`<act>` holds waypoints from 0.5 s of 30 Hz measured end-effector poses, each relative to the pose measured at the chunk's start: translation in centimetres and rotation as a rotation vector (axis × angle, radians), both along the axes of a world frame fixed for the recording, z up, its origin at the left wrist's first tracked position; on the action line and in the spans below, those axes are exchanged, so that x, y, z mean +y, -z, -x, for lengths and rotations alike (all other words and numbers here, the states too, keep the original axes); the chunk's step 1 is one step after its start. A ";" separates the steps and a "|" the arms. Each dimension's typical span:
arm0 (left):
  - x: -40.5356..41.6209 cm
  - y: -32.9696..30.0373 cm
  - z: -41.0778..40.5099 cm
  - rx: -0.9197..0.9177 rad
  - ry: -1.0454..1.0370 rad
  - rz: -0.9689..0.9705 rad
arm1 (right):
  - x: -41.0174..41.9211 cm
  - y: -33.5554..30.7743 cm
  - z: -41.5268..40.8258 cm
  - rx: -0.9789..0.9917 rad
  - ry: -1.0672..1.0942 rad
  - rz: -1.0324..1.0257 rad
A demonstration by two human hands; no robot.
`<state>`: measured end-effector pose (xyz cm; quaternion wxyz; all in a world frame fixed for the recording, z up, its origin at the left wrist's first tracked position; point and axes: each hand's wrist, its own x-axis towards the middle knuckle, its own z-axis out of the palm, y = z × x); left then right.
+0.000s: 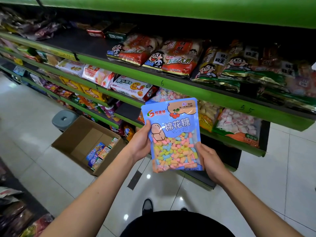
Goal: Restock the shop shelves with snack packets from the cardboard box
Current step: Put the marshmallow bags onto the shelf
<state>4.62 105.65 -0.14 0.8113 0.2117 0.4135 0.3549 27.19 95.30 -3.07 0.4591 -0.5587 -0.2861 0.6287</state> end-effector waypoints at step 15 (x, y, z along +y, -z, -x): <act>-0.3 -0.3 0.6 -0.066 0.005 0.028 | 0.7 -0.8 0.6 0.141 0.064 0.012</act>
